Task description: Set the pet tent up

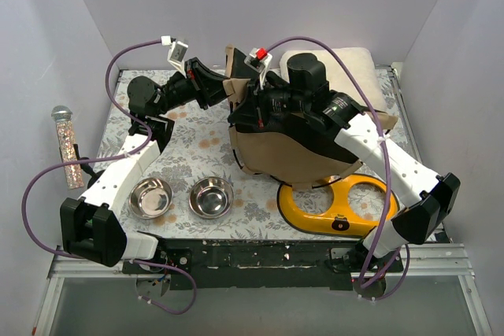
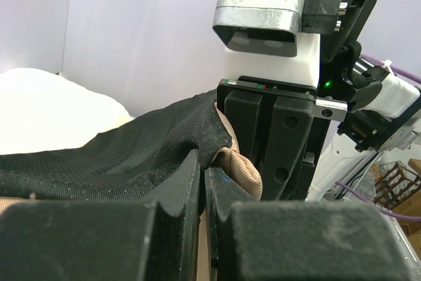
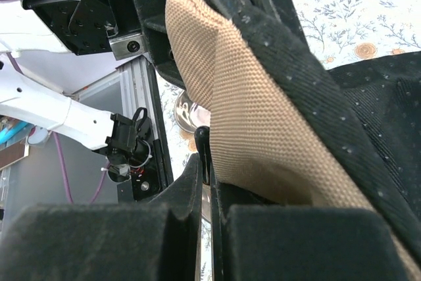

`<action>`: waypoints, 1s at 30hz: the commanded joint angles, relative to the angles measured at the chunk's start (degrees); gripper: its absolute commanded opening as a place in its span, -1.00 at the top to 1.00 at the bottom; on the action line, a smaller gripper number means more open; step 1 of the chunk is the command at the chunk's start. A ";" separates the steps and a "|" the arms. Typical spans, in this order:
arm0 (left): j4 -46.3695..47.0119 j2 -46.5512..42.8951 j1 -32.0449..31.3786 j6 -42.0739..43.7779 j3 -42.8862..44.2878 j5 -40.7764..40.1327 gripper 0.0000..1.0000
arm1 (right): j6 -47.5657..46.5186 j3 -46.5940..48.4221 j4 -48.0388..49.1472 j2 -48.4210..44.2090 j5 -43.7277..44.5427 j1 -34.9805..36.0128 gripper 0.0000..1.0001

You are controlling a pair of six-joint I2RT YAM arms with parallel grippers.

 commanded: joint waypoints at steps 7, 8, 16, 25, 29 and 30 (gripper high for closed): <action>3.99 -4.90 -0.41 3.28 -1.11 0.76 1.00 | 0.32 3.82 -3.95 -0.30 3.64 -1.62 0.97; 3.55 -5.08 -0.49 3.89 -1.29 0.76 1.00 | 0.40 4.35 -3.69 -0.30 3.63 -1.54 0.97; 1.97 -5.60 -1.90 7.94 -1.29 1.02 1.00 | -0.03 6.29 -5.01 1.37 4.69 -1.36 0.97; -0.58 -6.57 -2.95 11.19 -1.99 1.11 1.00 | 0.40 7.34 -4.57 1.73 5.30 -1.27 0.97; -0.93 -7.36 -3.22 12.51 -2.69 1.46 1.00 | 0.49 8.30 -4.57 1.99 5.74 -1.27 0.97; -1.54 -7.45 -3.31 13.21 -2.87 1.55 1.00 | 0.49 8.57 -4.48 2.16 5.74 -1.27 0.97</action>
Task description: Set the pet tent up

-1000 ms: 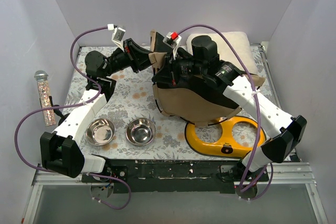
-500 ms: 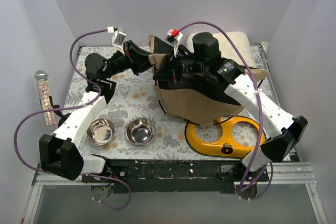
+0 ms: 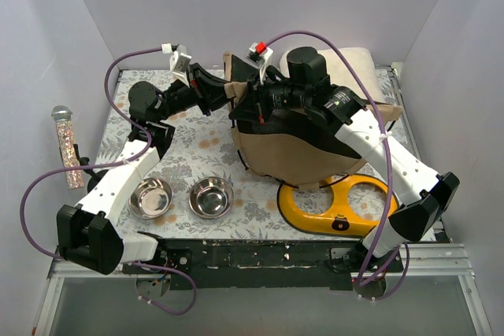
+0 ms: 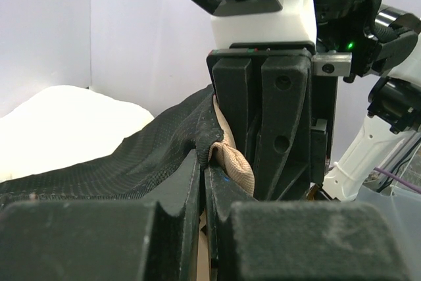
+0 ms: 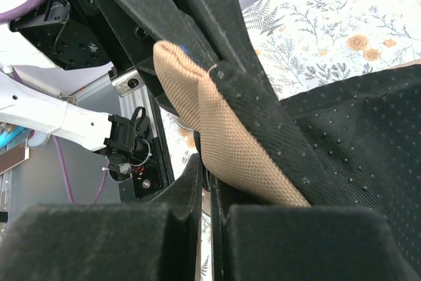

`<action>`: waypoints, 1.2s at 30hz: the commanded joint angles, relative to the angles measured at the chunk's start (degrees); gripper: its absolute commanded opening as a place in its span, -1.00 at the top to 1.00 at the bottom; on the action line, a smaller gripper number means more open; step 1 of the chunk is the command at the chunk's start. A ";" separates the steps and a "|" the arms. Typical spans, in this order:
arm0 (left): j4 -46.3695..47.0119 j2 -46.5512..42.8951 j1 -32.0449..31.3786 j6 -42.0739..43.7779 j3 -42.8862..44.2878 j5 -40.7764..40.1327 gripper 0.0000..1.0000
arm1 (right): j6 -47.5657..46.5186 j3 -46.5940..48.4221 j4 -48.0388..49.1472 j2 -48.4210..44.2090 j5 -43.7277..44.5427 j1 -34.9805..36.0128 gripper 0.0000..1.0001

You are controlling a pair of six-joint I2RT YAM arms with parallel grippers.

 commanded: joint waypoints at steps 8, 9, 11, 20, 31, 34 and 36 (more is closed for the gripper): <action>-2.06 -5.84 -2.17 5.69 -1.10 2.40 1.00 | 0.47 4.45 1.07 0.83 4.19 -1.10 0.97; -2.32 -5.75 -2.26 5.96 -1.02 2.40 1.00 | 0.30 4.27 1.33 0.57 3.93 -1.01 0.97; -3.03 -5.58 -2.44 5.96 -0.93 2.14 1.00 | -0.23 4.45 1.51 0.57 3.40 -0.57 0.97; -5.31 -5.92 -2.44 8.06 -2.24 2.31 1.00 | -1.20 5.41 2.48 -0.31 3.75 0.22 0.97; -10.06 -7.77 -2.88 12.81 -4.79 3.37 1.00 | -2.34 6.47 6.43 -1.28 5.78 0.22 0.97; -10.76 -7.95 -2.88 12.29 -5.76 3.19 1.00 | -3.22 6.21 8.10 -1.63 5.42 0.22 0.97; -10.76 -7.95 -2.88 10.89 -6.20 2.32 1.00 | -3.75 5.94 8.72 -1.72 5.77 0.22 0.97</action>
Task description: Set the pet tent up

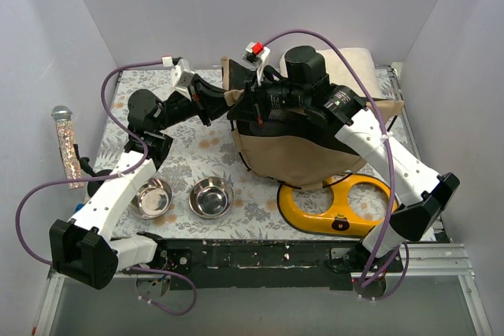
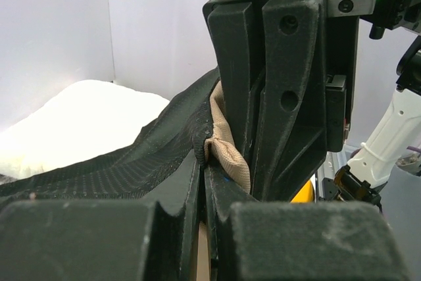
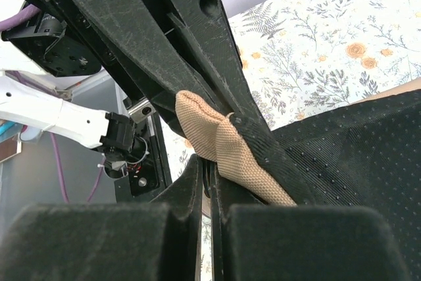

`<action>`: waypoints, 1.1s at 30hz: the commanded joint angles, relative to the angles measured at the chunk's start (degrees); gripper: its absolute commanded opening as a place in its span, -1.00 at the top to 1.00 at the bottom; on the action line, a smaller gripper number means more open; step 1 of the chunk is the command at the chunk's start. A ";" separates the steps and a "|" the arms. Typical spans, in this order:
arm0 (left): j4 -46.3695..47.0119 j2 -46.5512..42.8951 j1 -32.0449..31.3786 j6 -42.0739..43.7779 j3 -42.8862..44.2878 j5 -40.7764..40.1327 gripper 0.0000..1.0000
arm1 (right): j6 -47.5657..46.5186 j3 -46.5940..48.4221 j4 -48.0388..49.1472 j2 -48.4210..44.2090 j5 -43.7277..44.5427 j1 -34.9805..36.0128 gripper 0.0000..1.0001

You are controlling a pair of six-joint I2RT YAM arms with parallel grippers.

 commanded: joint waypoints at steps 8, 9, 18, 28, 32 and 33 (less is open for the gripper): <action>-2.67 0.77 0.06 -18.86 -2.42 -1.32 1.00 | -4.44 2.00 9.32 -2.57 7.43 -1.22 0.72; -2.06 0.77 0.15 -19.66 -2.94 -1.58 1.00 | -4.79 1.57 9.15 -2.83 7.78 -1.22 0.64; -3.55 1.64 3.39 -24.40 -3.83 -4.65 1.00 | -6.54 -3.27 7.13 -6.70 8.04 -1.22 -0.11; -13.47 9.90 17.71 -38.29 -3.83 -11.25 1.00 | -18.94 -1.60 1.86 -11.27 14.79 -1.22 -0.39; -16.90 14.91 23.08 -41.28 -2.34 -10.81 1.00 | -20.70 -1.60 -1.66 -12.85 19.20 -1.40 -0.47; -18.48 16.14 24.39 -42.33 -1.20 -11.60 1.00 | -20.79 -1.51 -2.19 -13.12 20.16 -1.66 -0.47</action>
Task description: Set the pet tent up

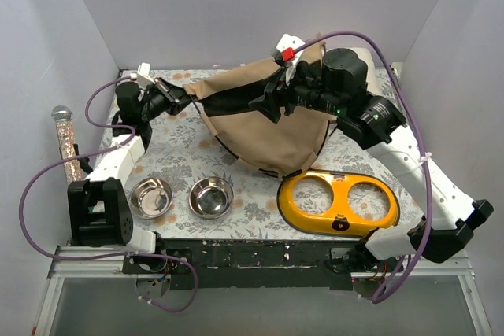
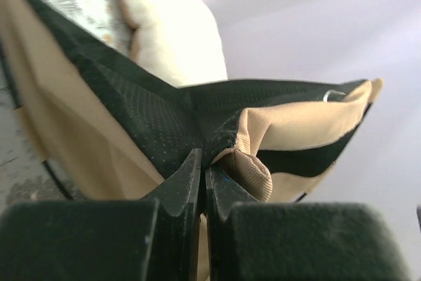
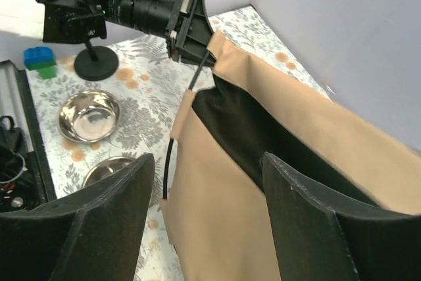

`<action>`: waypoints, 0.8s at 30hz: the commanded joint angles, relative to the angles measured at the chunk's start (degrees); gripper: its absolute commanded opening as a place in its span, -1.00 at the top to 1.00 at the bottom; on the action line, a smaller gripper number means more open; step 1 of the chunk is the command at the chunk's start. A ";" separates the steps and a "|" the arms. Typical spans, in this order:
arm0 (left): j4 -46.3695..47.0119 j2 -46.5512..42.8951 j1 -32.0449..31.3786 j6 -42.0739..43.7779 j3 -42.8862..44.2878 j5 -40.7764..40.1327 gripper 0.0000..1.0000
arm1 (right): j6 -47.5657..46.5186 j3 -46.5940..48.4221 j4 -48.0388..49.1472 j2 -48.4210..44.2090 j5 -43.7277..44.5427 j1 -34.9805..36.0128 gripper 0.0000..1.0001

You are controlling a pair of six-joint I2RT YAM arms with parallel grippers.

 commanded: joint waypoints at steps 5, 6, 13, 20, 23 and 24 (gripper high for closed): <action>-30.16 12.48 6.93 -3.80 12.98 -8.87 1.00 | -3.24 2.23 -4.39 -3.90 8.25 -2.28 -0.52; -30.26 12.31 7.63 -4.32 12.72 -10.28 0.99 | -3.06 2.05 -4.47 -4.08 8.60 -2.98 -0.53; -36.05 15.03 10.18 -2.22 18.07 -12.93 0.97 | -4.28 -1.28 -7.72 -4.42 6.94 -9.57 -0.54; -39.57 18.36 11.94 1.12 23.53 -13.46 0.93 | -12.90 -10.06 -10.63 -5.04 -2.29 -18.88 -0.48; -40.88 19.77 12.47 2.18 24.84 -13.89 0.93 | -13.87 -11.23 -10.45 -3.82 -9.12 -22.05 -0.46; -40.98 20.21 12.56 2.09 24.94 -13.98 0.93 | -12.56 -10.00 -10.97 -3.29 -11.93 -22.67 -0.47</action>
